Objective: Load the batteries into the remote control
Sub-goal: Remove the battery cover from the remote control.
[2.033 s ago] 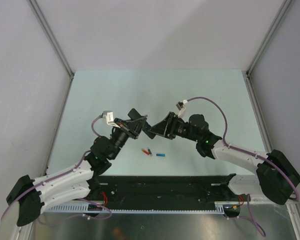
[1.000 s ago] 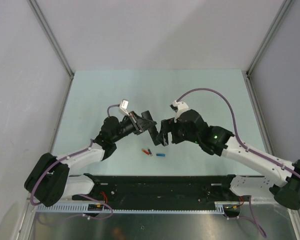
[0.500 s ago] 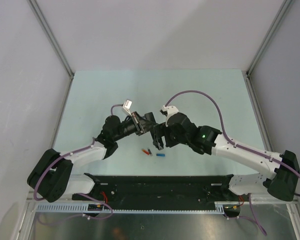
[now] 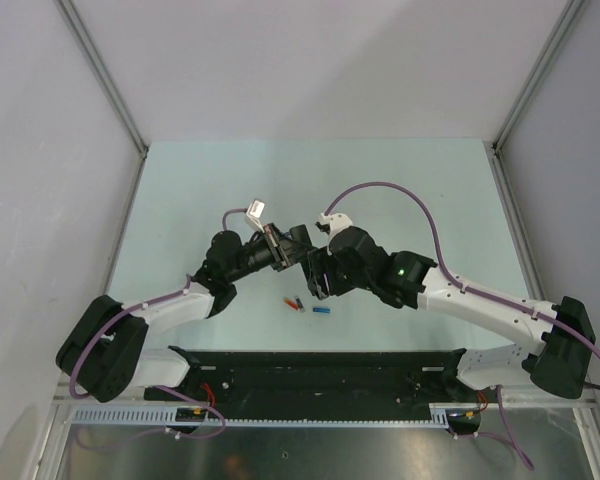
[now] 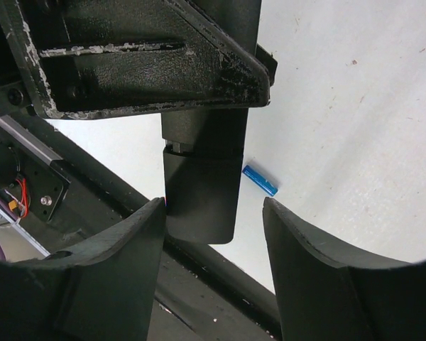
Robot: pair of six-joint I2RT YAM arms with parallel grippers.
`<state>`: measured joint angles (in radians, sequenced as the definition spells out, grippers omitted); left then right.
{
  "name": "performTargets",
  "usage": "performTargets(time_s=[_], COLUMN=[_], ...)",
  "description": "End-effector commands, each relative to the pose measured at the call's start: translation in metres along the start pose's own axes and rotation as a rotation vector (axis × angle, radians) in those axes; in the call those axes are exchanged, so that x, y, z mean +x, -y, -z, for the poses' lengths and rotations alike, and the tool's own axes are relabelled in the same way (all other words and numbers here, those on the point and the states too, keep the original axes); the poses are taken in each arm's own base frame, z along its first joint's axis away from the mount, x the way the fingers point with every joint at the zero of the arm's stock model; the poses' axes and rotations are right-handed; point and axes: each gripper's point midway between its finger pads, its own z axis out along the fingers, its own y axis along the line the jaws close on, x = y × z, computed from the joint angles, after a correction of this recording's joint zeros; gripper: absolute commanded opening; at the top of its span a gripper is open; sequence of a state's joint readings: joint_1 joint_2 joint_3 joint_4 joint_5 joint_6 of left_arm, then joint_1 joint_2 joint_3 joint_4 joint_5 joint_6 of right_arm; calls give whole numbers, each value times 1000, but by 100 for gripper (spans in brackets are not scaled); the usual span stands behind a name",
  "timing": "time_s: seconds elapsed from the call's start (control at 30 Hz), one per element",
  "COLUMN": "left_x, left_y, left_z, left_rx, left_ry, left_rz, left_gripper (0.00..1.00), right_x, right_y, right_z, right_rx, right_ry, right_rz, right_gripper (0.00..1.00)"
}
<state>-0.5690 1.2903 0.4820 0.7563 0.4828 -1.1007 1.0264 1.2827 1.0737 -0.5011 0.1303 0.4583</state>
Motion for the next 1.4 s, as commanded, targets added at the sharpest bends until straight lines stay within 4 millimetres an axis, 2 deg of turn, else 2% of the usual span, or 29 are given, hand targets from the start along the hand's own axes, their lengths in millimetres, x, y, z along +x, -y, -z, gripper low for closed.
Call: performTargets(time_s=[0.0,0.4,0.63,1.13,1.23,1.3,1.37], left_x=[-14,-14,-13,-17,-18,-19,-23], left_y=[24,27,22,8,5,1,3], left_z=[-4,-2,-1,-5,-5,-2,4], left_rx=[75,84,71,36,30,21,24], left_ry=[23,29,31,44,47,53,72], left_rz=[-25,-28,-25,-34,-31,-27,-29], left_gripper=[0,0,0,0,0,0,0], right_x=[-23,-20,-23,-27,-25,-25,-24], right_y=[-9,-11,-11,-4,7,20,47], right_z=[10,8,13,35,35,34,32], right_rx=[-12,-19,-19,-3,34,86,164], right_ry=[69,60,76,102,93,91,81], right_rz=[13,23,23,11,12,-6,-42], right_gripper=[60,51,40,39,40,40,40])
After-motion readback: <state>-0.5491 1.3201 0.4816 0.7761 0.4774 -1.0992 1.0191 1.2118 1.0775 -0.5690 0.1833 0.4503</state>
